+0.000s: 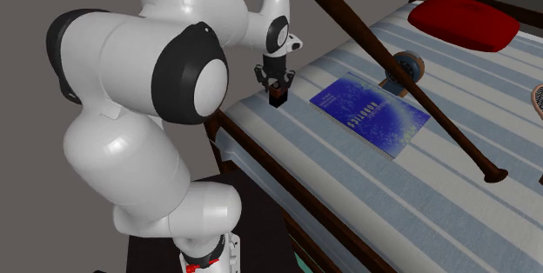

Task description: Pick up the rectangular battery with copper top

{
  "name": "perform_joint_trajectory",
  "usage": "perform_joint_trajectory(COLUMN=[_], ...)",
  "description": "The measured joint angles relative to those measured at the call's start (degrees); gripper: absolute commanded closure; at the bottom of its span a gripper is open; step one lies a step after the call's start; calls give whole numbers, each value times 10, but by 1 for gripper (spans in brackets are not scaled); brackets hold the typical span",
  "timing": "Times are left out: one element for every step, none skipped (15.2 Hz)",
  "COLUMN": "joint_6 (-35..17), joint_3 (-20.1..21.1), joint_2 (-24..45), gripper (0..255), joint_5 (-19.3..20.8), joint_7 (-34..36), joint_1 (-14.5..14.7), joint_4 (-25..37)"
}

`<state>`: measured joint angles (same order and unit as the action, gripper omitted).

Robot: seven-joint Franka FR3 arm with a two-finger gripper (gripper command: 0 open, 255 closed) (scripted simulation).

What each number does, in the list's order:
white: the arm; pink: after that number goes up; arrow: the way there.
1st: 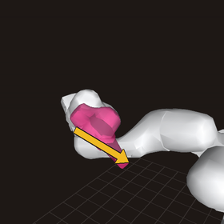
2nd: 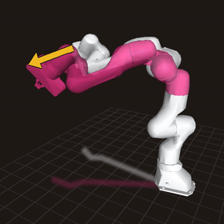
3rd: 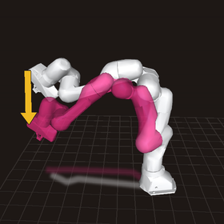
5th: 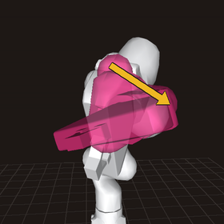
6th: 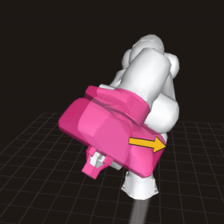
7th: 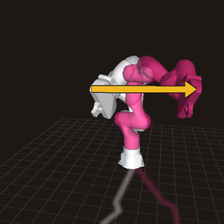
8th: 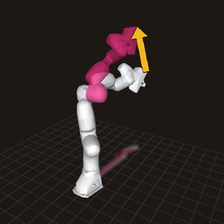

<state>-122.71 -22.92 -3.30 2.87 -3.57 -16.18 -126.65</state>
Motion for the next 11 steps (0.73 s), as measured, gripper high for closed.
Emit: perform_joint_trajectory(joint_6=[7, 14, 22, 30, 38, 46, 55, 62, 70, 77, 81], joint_3=[1, 0, 1, 1, 2, 3, 3, 4, 3, 4, 4], joint_2=[-5, -8, -10, -11, -16, -19, -21, -25, -28, -31, -31], gripper=[255, 255, 255, 255, 255, 255, 255, 255, 255, 255, 255], joint_5=[2, 3, 4, 4, 6, 7, 7, 9, 10, 10, 11], joint_7=[2, 1, 2, 2, 5, 6, 6, 6, 6, 7, 7], joint_1=[0, 0, 0, 0, 1, 1, 1, 1, 1, 1, 1], joint_4=[2, 7, 12, 20, 23, 28, 35, 39, 44, 48, 52])
